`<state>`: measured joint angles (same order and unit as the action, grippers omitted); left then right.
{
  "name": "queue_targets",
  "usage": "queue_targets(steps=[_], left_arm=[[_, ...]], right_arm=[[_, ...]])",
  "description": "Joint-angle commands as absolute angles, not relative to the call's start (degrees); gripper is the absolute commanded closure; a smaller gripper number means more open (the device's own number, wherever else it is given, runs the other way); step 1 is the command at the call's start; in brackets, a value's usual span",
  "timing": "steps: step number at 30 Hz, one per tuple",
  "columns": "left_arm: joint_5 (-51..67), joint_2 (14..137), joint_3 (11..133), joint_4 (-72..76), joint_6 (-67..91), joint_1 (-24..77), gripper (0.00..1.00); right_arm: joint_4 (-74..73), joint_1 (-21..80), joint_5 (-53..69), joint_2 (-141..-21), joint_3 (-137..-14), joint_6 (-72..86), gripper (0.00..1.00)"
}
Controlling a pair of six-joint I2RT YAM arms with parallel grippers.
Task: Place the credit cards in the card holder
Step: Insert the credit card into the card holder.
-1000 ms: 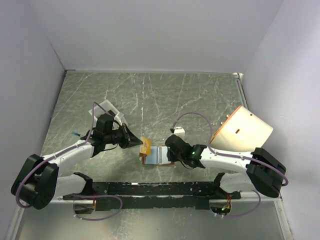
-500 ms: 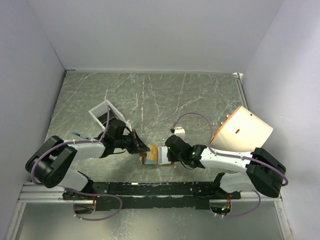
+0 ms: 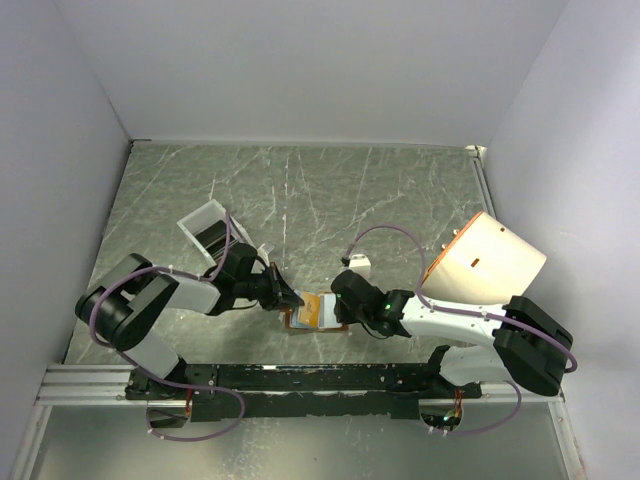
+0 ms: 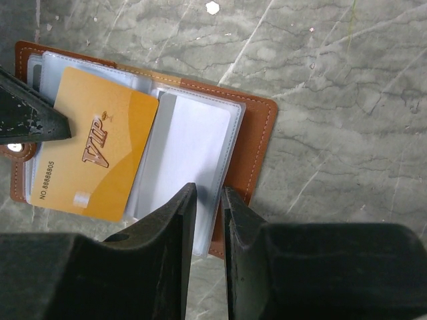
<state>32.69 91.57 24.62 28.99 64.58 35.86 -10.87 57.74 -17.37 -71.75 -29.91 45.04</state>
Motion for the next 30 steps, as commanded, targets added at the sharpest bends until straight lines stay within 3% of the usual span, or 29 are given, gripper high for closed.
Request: queue_targets(steps=[1,30], left_arm=[[32.6,92.4,24.2,30.7,63.6,37.0,0.93],[26.4,95.1,25.4,31.0,61.9,39.1,0.93]], right_arm=[[-9.9,57.9,-17.8,-71.4,-29.6,45.5,0.78],[-10.2,57.9,-17.1,-69.7,-28.6,46.1,0.81]])
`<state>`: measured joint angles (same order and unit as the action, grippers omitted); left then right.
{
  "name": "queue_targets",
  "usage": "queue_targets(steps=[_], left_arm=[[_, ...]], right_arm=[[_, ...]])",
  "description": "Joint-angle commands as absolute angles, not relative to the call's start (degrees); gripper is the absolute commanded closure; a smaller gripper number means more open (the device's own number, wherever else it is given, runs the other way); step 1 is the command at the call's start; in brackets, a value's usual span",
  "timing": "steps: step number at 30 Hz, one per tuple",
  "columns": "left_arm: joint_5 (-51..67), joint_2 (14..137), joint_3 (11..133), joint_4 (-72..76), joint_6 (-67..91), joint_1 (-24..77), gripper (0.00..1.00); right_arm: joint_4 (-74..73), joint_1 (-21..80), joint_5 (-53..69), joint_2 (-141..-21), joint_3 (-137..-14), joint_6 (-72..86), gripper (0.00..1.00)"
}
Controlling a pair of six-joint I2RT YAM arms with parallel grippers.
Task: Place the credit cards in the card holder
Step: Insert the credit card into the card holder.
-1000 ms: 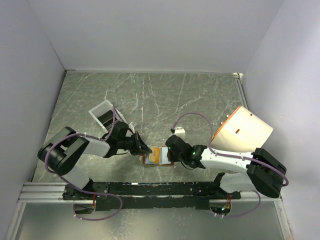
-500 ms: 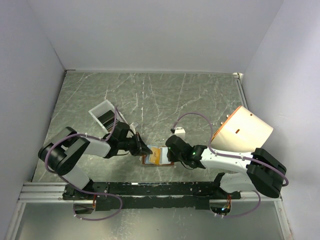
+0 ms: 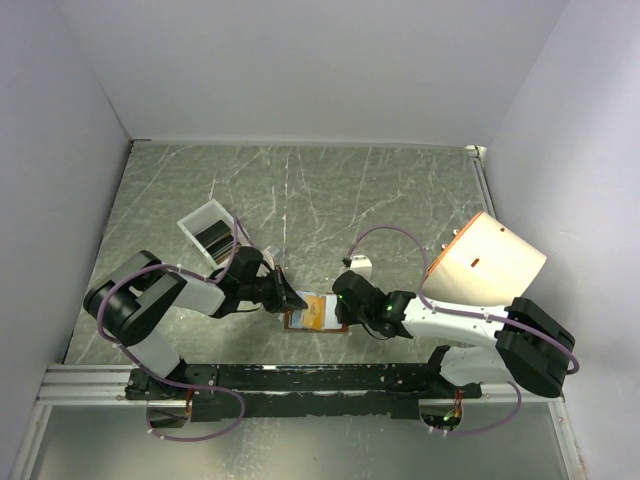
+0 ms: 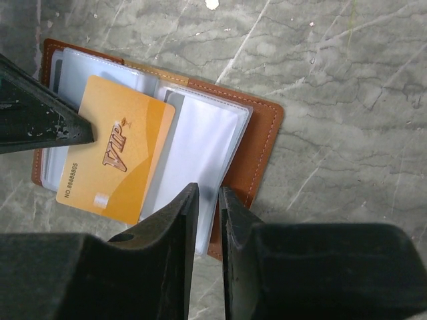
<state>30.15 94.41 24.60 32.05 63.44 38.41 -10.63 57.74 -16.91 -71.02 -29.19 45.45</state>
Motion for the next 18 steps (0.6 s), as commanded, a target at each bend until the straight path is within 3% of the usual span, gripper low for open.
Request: queue_targets(steps=[1,18], left_arm=[[25.8,94.9,25.4,30.3,61.7,39.1,0.93],[23.0,93.8,24.8,31.0,62.1,40.2,0.93]], right_arm=[[-10.2,57.9,-16.9,-69.7,-28.5,46.1,0.81],[-9.4,58.0,-16.5,-70.3,-28.5,46.2,0.81]])
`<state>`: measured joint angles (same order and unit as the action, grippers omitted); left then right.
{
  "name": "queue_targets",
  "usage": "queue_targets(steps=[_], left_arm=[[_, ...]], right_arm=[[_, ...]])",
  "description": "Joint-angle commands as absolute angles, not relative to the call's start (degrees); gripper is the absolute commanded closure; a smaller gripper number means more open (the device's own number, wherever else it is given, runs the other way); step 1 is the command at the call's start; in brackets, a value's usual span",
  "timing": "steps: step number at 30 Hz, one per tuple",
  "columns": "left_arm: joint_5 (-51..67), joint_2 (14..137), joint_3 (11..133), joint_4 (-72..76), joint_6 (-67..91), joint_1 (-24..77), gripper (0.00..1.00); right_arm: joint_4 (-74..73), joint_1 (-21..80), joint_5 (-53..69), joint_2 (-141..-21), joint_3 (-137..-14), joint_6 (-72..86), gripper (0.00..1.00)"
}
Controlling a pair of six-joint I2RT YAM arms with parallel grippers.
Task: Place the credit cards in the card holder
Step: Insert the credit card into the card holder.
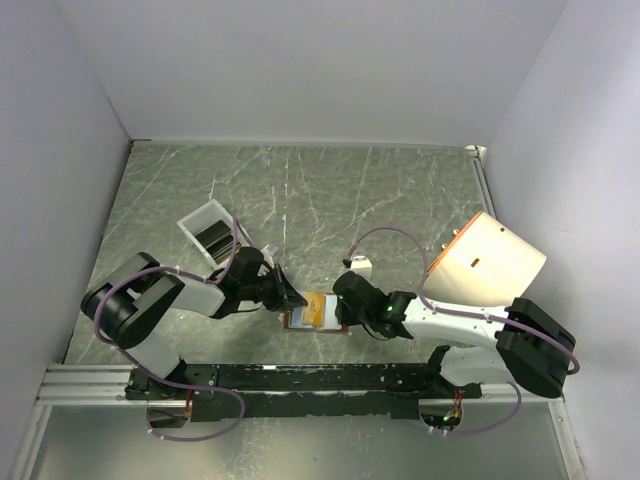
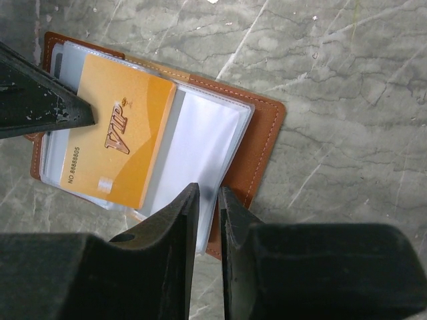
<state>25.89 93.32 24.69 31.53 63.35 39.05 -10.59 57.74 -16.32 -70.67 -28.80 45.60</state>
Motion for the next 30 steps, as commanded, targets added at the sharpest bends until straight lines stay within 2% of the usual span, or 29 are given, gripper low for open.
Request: queue_targets(steps=[1,9,14,18,20,30], left_arm=[[22.9,94.0,24.6,31.5,62.4,40.5,0.93],[22.2,94.9,25.6,31.4,62.8,42.8,0.92],[21.4,94.8,27.0,29.2,62.0,43.6,0.76],[20.6,93.4,29.1,25.0,60.1,43.6,0.56],[19.1,91.9,30.0,22.0,59.0,43.6,0.5],[13.2,86.7,34.5,9.7,54.7,43.6,0.45]], right_arm=[[-9.4,58.0,-16.5,-70.2,-28.5,46.3,0.81],[-9.1,57.9,-16.3,-70.0,-28.2,46.5,0.81],[-9.1,58.0,-16.2,-70.0,-28.4,46.4,0.81],[-10.7,57.9,-17.2,-69.4,-29.3,46.2,0.81],[-11.4,58.0,-17.8,-68.8,-29.6,46.1,0.81],[-11.4,58.0,-17.6,-69.7,-29.2,46.4,0.81]])
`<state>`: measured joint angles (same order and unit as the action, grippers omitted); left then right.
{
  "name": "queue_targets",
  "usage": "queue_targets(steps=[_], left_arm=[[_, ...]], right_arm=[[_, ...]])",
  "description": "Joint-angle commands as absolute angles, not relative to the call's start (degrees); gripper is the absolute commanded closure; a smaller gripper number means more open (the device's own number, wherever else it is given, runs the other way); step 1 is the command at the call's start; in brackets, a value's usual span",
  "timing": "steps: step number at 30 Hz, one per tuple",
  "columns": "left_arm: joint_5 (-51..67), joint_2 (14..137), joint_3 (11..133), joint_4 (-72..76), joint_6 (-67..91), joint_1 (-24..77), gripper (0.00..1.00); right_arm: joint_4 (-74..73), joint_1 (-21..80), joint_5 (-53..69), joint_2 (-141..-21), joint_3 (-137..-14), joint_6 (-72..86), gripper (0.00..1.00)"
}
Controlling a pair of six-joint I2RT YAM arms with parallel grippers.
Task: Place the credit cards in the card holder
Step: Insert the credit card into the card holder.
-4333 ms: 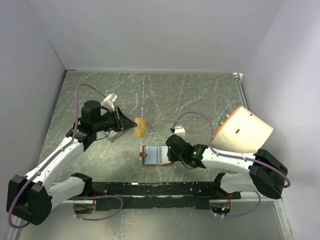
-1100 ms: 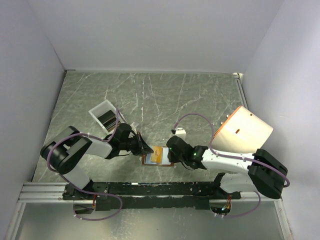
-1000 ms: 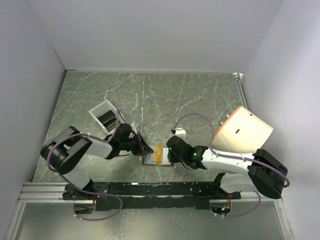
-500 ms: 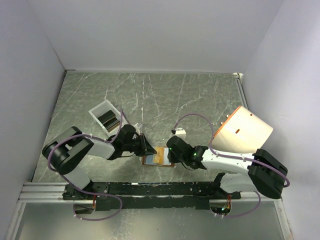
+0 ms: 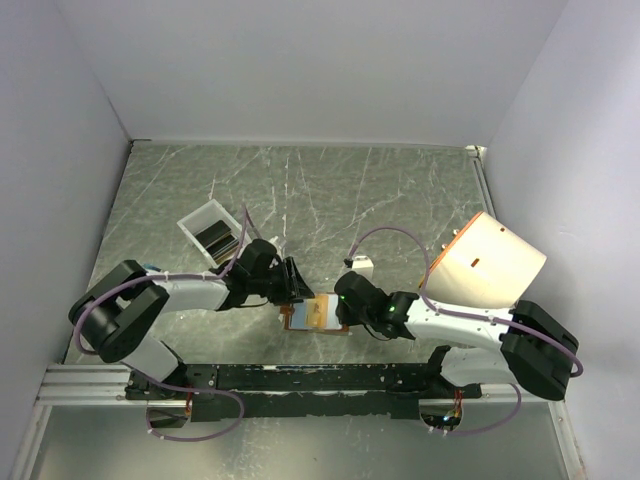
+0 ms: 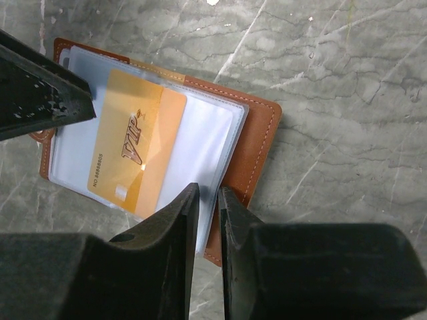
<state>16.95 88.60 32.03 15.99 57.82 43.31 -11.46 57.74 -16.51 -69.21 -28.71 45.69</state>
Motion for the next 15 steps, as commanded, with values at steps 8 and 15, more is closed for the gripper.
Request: queue_targets(steps=[8,15], left_arm=[[16.0,87.8,33.6,12.5,55.9,44.0,0.44],[18.0,89.7,31.8,17.6,58.3,45.2,0.43]], right_arm=[[-11.3,58.0,-17.7,-69.7,-29.1,46.5,0.81],[-10.3,57.9,-17.1,-70.1,-28.5,46.8,0.81]])
